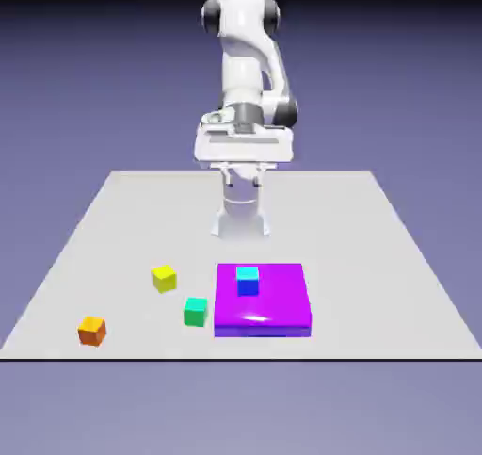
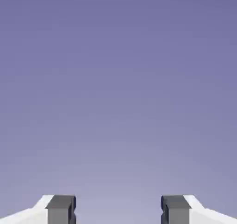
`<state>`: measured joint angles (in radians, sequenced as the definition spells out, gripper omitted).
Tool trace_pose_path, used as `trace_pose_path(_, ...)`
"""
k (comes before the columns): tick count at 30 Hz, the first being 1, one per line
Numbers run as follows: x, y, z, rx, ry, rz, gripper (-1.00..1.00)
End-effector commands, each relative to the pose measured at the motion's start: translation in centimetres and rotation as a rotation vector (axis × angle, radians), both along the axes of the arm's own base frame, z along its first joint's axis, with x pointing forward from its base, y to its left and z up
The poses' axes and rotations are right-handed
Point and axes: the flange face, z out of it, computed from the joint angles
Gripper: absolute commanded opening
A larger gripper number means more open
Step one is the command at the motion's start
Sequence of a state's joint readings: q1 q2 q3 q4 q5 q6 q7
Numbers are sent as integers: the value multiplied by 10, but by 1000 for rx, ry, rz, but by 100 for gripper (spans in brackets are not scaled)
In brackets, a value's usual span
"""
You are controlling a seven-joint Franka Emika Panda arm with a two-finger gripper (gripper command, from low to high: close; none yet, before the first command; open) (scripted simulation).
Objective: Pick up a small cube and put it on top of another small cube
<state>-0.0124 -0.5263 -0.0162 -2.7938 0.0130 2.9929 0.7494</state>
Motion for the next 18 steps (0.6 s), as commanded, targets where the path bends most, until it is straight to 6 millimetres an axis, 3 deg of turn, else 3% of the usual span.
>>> trace_pose_path(1,5,-14,-13,21,59,-44,0)
trace_pose_path(5,14,-72,-67,116,289,-219,0)
trace_pose_path(9,7,-128,-123,223,510,-397,0)
trace_pose_path(13,-16,-180,-178,344,723,-573,0)
trace_pose_path(18,-62,-233,-242,515,976,-790,0)
